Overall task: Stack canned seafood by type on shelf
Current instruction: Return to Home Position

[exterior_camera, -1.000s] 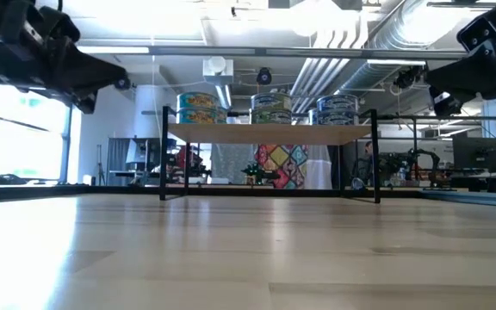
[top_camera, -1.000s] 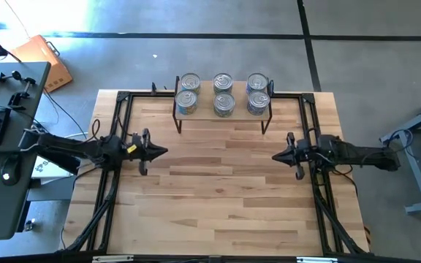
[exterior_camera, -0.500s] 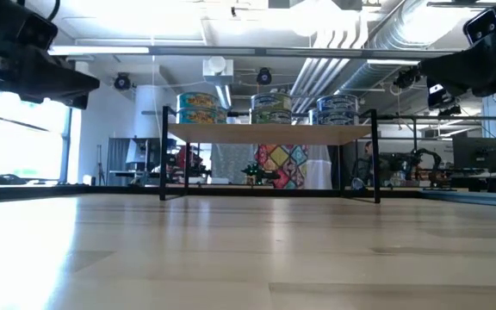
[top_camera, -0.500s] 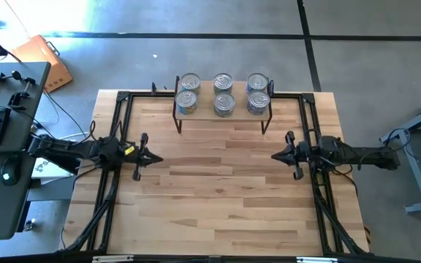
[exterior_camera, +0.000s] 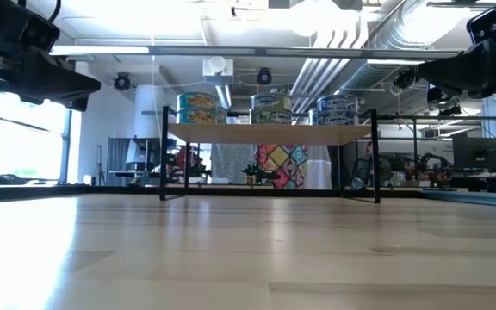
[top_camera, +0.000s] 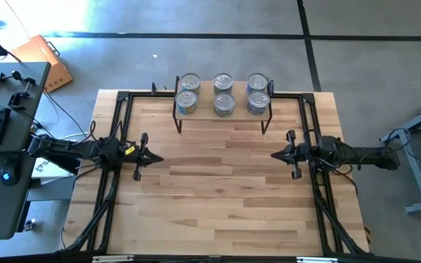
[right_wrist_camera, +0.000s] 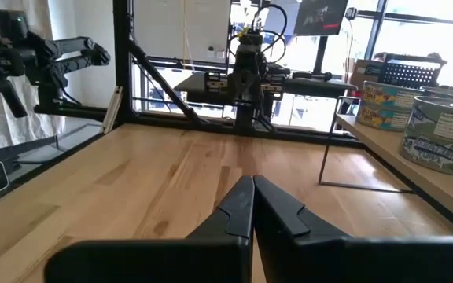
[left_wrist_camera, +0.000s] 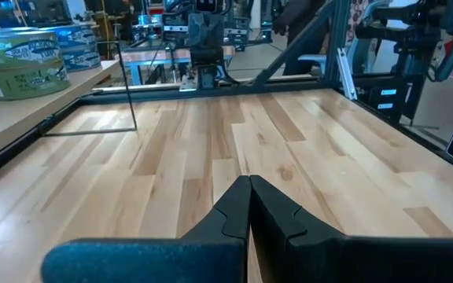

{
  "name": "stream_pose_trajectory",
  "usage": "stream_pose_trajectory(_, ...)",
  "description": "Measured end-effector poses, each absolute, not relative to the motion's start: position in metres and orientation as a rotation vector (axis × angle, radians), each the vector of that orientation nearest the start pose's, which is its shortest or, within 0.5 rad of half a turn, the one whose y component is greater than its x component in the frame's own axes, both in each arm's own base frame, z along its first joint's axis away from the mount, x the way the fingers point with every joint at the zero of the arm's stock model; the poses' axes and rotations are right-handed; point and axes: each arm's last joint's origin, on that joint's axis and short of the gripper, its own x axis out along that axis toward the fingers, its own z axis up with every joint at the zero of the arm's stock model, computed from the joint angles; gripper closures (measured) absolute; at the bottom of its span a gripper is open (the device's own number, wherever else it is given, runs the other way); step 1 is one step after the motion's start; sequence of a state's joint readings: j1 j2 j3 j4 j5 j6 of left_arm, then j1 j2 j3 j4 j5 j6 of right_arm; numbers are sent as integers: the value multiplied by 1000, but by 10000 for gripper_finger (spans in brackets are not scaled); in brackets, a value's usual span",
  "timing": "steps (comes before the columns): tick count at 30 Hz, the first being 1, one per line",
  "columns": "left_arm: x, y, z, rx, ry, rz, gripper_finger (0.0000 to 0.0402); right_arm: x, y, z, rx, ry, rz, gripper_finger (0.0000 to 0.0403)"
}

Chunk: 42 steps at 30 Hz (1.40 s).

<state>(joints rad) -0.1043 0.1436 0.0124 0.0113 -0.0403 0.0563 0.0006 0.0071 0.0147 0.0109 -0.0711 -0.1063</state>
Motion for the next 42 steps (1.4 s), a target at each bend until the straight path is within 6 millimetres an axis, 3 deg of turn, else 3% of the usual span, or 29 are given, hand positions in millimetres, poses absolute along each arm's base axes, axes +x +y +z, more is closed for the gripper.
stream_pose_trajectory(7,104,-11,159,64,100,-78,401,97,5,170,-106,-32,86,403)
stream_pose_trajectory(18,96,-12,173,50,-70,-88,401,97,6,169,-106,-29,102,403)
stream_pose_trajectory(42,96,-11,172,52,-53,-82,401,97,6,169,-106,-33,100,403)
